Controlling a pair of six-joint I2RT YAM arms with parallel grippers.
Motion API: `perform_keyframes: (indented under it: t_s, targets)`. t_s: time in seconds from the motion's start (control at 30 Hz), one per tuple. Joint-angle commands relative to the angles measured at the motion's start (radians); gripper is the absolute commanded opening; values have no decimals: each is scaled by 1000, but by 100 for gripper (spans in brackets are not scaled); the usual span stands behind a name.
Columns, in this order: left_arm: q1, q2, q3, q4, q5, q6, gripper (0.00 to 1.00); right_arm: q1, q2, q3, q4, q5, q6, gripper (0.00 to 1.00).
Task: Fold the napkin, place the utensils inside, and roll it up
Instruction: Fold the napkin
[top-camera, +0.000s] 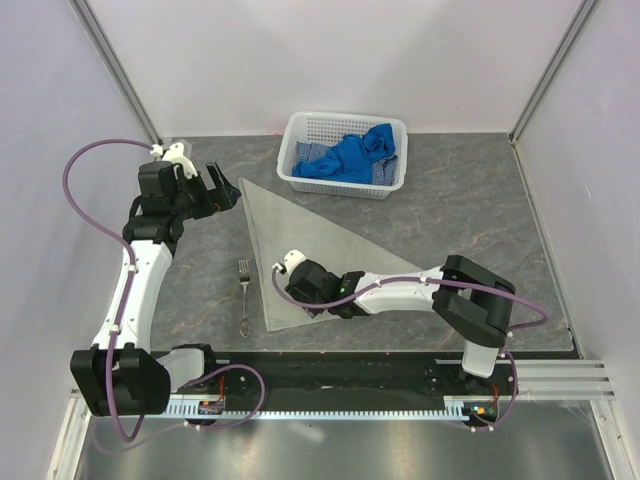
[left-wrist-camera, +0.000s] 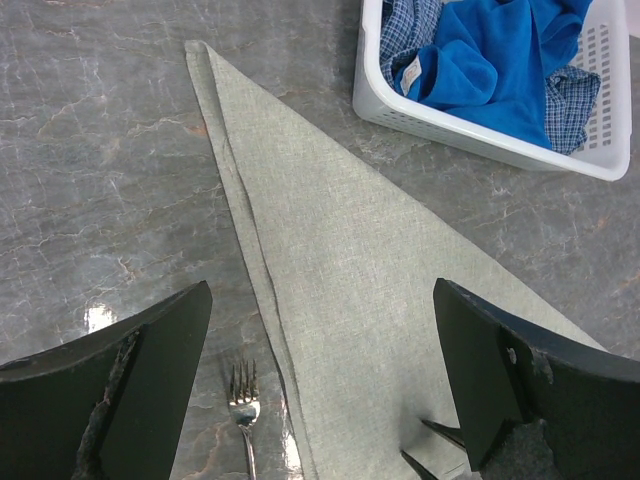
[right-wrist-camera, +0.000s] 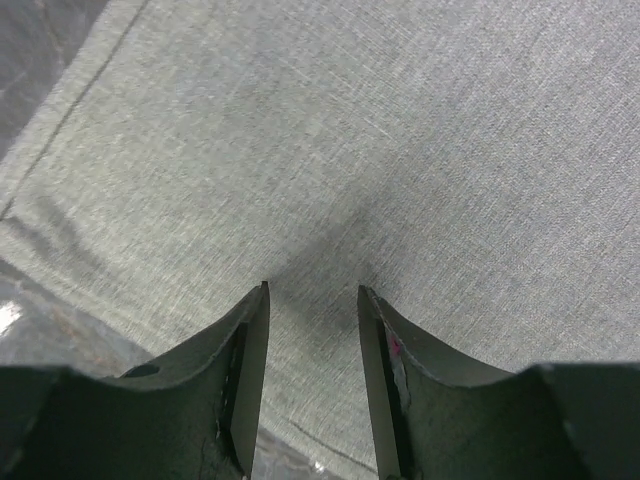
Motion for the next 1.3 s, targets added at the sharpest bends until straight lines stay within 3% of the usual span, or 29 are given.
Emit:
perform_keyframes:
  t_s: [0.0,0.47,1.27]
  targets:
    - [6,-8,1,9,19,27,100,35,-48,121,-106,-44,-57,48]
    - [6,9,-3,16,54,21,100,139,148,330,-189,-204,-141,46]
    - [6,9,-1,16,63,19,100,144,234,392,-218,-188,-162,38]
